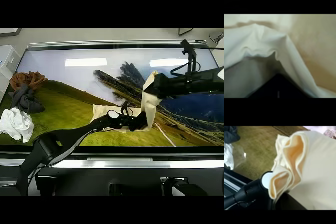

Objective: Fold the clothes and pants, and hang the long-sleeved shirts on hangers.

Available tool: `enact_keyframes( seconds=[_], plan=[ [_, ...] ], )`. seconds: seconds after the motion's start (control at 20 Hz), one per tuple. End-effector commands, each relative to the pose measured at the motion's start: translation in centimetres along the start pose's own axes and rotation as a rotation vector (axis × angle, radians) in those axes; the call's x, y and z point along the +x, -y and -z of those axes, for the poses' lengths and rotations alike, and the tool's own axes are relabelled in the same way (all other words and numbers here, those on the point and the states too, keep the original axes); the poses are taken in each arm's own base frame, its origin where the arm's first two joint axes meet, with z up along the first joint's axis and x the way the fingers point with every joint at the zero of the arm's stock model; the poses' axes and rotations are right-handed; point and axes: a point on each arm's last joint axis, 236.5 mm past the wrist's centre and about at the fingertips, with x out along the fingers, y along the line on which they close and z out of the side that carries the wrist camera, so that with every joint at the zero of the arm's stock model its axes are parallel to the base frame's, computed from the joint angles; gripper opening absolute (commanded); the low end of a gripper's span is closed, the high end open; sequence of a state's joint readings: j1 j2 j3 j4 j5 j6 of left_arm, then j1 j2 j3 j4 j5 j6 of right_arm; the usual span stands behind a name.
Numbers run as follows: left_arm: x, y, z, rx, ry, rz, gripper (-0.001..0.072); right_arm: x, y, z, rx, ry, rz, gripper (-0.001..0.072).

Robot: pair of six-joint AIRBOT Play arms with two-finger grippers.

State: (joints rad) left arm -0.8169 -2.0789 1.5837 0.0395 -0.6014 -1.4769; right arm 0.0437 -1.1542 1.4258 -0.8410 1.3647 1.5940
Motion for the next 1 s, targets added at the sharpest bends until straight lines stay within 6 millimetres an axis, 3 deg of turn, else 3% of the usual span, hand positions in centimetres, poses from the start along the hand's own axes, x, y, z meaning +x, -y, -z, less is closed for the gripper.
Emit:
enact_keyframes(
  seconds=[0.0, 0.15, 0.25, 0.3, 0.4, 0.55, 0.65, 0.7, 0.75, 0.8, 0.9, 0.95],
  plan=[
    [-2.0, -0.3, -0.9, 0.164, -0.101, 0.004, 0.0023, 1.2, -0.1, -0.5, 0.023, 0.003, -0.009, 0.0037],
    [-11.0, -4.9, -5.2, 0.375, -0.192, -0.259, 0.0022, 4.1, -0.1, -0.6, 0.027, -0.037, -0.042, 0.0038],
    [-20.6, -6.8, -9.7, 0.482, -0.149, -0.500, 0.0022, 7.7, -1.0, 0.0, 0.028, -0.083, -0.068, 0.0038],
    [-25.3, -6.8, -11.7, 0.510, -0.101, -0.583, 0.0023, 10.0, -1.9, 0.5, 0.027, -0.104, -0.091, 0.0038],
    [-34.3, -4.9, -14.3, 0.530, 0.030, -0.664, 0.0023, 14.9, -3.6, 1.3, 0.024, -0.112, -0.117, 0.0038],
    [-44.7, 0.1, -15.1, 0.541, 0.257, -0.653, 0.0024, 23.1, -4.3, 4.1, 0.081, -0.155, -0.120, 0.0039],
    [-49.3, 3.3, -14.2, 0.576, 0.379, -0.644, 0.0025, 28.6, -4.0, 7.9, 0.165, -0.233, -0.113, 0.0063],
    [-50.7, 4.7, -13.4, 0.598, 0.423, -0.640, 0.0024, 30.7, -3.7, 9.5, 0.200, -0.263, -0.113, 0.0250],
    [-51.9, 6.0, -12.6, 0.620, 0.459, -0.636, 0.0025, 32.2, -3.5, 10.5, 0.242, -0.281, -0.118, 0.0601],
    [-52.6, 7.0, -11.8, 0.642, 0.484, -0.631, 0.0025, 32.9, -3.3, 10.6, 0.287, -0.280, -0.129, 0.0682],
    [-53.2, 8.3, -10.8, 0.670, 0.509, -0.624, 0.0025, 31.6, -3.1, 7.7, 0.312, -0.230, -0.162, 0.0684],
    [-53.4, 8.7, -10.5, 0.677, 0.516, -0.622, 0.0025, 29.4, -2.6, 5.1, 0.286, -0.188, -0.177, 0.0685]
  ],
)
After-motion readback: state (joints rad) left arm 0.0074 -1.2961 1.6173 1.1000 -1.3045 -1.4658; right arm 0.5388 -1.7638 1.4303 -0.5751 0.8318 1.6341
